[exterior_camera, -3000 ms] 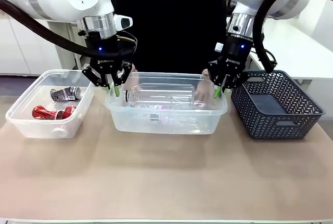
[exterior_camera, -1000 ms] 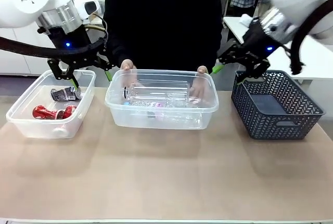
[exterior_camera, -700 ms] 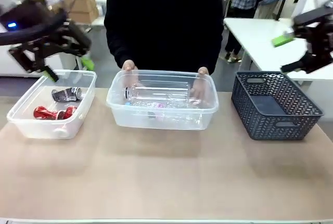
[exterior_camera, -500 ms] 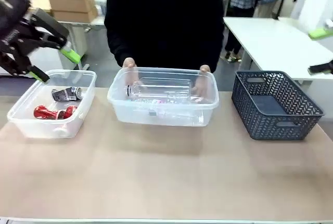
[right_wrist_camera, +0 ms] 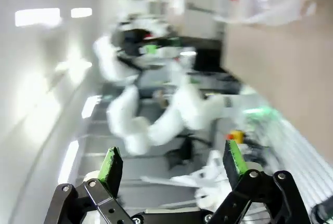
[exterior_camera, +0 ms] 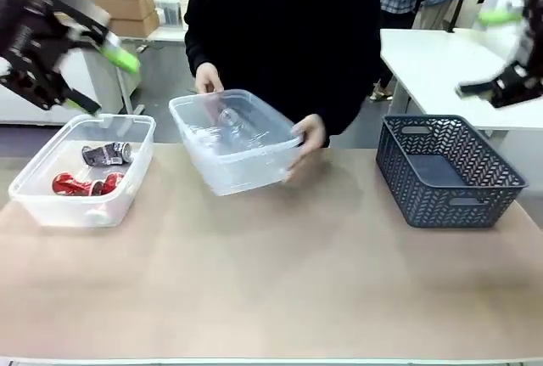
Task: Sort the waste into each basket.
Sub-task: Release the Organizing box you were holding.
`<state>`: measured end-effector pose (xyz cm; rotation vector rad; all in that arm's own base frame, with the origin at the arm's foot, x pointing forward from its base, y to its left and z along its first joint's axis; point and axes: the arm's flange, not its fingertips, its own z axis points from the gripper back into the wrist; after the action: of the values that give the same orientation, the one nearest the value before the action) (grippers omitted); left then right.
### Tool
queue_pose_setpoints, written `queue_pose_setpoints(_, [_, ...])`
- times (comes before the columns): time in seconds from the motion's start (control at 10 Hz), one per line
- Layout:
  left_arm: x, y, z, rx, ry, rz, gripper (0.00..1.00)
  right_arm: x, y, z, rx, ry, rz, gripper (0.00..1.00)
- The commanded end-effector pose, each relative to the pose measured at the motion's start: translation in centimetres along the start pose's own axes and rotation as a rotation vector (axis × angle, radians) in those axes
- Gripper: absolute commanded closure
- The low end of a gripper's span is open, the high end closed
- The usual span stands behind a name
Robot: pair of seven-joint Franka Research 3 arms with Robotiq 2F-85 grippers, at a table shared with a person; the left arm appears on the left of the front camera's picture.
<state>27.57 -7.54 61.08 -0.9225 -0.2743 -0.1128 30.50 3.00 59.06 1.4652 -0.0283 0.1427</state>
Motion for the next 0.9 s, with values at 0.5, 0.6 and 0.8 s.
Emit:
queue_pose_setpoints(0.5, [-2.1,8.9,6.8,-0.503,-0.153,0.039,0.00,1.6,-1.9,8.5,0.364,-0.193,-0.224,0.00])
queue_pose_setpoints(0.6, [-2.1,8.9,6.8,-0.503,-0.153,0.039,0.00,1.6,-1.9,8.5,0.364,-0.193,-0.224,0.00])
queue_pose_setpoints(0.8, [-2.1,8.9,6.8,-0.503,-0.153,0.039,0.00,1.6,-1.9,8.5,0.364,-0.193,-0.224,0.00])
